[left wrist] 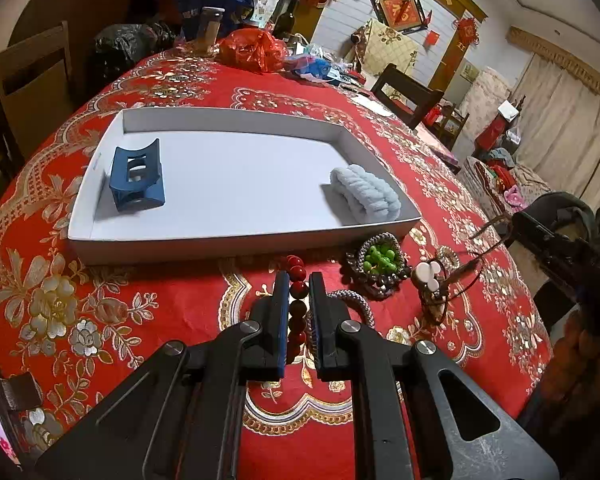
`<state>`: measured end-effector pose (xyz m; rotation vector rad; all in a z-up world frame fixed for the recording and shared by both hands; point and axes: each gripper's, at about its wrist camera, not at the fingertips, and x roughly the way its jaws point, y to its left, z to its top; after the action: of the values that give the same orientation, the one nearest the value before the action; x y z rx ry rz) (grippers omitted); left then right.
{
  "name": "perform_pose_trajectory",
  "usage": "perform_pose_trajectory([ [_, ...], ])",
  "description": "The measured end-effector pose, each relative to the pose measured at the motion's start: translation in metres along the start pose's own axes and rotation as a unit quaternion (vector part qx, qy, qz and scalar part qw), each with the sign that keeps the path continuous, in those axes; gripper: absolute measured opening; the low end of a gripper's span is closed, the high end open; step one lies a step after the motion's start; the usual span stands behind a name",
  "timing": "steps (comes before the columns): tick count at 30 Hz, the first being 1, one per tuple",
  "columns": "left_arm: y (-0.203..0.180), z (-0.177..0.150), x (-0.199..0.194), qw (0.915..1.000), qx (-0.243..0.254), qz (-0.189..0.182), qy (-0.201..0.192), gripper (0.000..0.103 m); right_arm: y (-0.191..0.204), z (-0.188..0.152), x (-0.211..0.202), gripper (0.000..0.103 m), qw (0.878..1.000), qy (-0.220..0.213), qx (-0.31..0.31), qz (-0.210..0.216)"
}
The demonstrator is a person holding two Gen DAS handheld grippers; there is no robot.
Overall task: Organize jewelry
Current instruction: 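Lift the red bead bracelet with the left tool while the right tool lifts the watch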
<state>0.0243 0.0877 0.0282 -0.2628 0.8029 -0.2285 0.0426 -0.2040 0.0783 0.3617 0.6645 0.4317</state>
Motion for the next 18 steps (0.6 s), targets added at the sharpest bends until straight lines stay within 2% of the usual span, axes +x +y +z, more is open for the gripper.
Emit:
perform_pose_trajectory([
  [2, 0.0, 0.0, 0.001, 1.0, -0.003, -0.002, 0.002, 0.008, -0.009, -0.006, 0.017, 0.015, 0.999, 0.038, 0.016, -0.022],
  [4, -0.001, -0.001, 0.001, 1.0, 0.0, -0.002, 0.001, 0.008, -0.014, -0.009, 0.023, 0.015, 0.998, 0.048, 0.027, -0.021],
  [9, -0.003, 0.0, 0.001, 1.0, 0.0, -0.002, 0.001, 0.008, -0.009, -0.005, 0.017, 0.015, 0.999, 0.027, 0.027, 0.007],
  [13, -0.002, 0.002, 0.003, 1.0, 0.0, 0.002, 0.002, 0.008, -0.008, 0.0, 0.008, 0.015, 0.999, 0.006, 0.03, 0.016],
  [18, -0.002, 0.006, 0.004, 1.0, 0.002, 0.003, -0.001, 0.008, -0.003, 0.004, 0.004, 0.015, 1.0, 0.001, 0.024, 0.016],
])
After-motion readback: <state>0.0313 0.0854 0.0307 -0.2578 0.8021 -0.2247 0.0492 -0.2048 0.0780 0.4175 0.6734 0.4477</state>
